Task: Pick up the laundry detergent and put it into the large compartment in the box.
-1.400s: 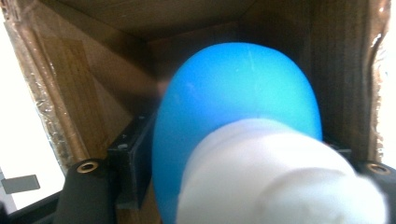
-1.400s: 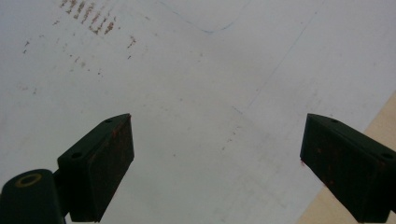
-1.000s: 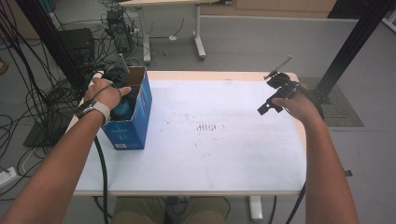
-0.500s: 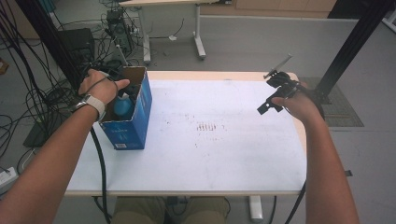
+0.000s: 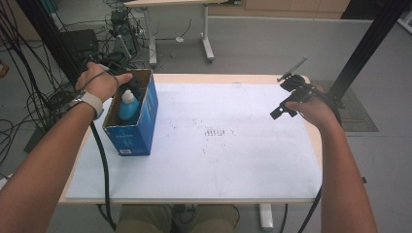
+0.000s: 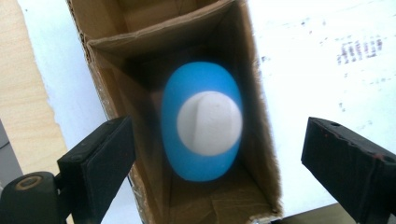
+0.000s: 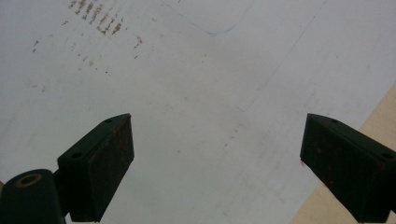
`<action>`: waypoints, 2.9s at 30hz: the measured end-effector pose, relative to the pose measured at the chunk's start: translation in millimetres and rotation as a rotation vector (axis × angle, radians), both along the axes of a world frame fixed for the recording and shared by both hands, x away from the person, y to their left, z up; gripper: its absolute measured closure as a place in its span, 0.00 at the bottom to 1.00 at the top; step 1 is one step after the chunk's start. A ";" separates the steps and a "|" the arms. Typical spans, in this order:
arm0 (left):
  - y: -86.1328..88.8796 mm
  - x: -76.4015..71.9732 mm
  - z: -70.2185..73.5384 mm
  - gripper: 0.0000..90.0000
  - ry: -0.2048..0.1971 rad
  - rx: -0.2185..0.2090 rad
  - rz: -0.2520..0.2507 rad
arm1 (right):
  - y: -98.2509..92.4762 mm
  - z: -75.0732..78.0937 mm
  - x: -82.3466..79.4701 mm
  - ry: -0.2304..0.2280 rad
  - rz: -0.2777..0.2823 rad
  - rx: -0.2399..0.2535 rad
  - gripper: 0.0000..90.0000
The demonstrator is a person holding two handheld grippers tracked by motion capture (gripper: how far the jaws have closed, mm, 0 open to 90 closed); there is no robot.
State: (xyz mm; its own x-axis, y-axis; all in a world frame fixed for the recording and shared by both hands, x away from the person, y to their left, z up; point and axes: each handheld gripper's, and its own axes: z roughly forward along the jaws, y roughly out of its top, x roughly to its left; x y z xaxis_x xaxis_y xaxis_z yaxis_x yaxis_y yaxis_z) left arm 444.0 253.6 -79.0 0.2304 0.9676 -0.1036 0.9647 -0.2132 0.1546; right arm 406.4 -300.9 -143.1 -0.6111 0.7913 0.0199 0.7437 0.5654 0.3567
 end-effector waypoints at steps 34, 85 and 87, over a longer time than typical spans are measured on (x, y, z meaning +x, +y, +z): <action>-57.4 -18.4 105.1 0.09 -0.149 0.005 -0.538 | -18.1 5.1 -8.1 0.005 -0.043 0.014 0.10; -149.2 3.6 31.4 0.06 -0.098 -0.018 -1.109 | -24.6 0.5 -20.2 0.007 -0.057 0.056 0.09; -150.3 3.8 28.1 0.06 -0.094 -0.021 -1.112 | -24.7 0.7 -20.8 0.006 -0.057 0.056 0.09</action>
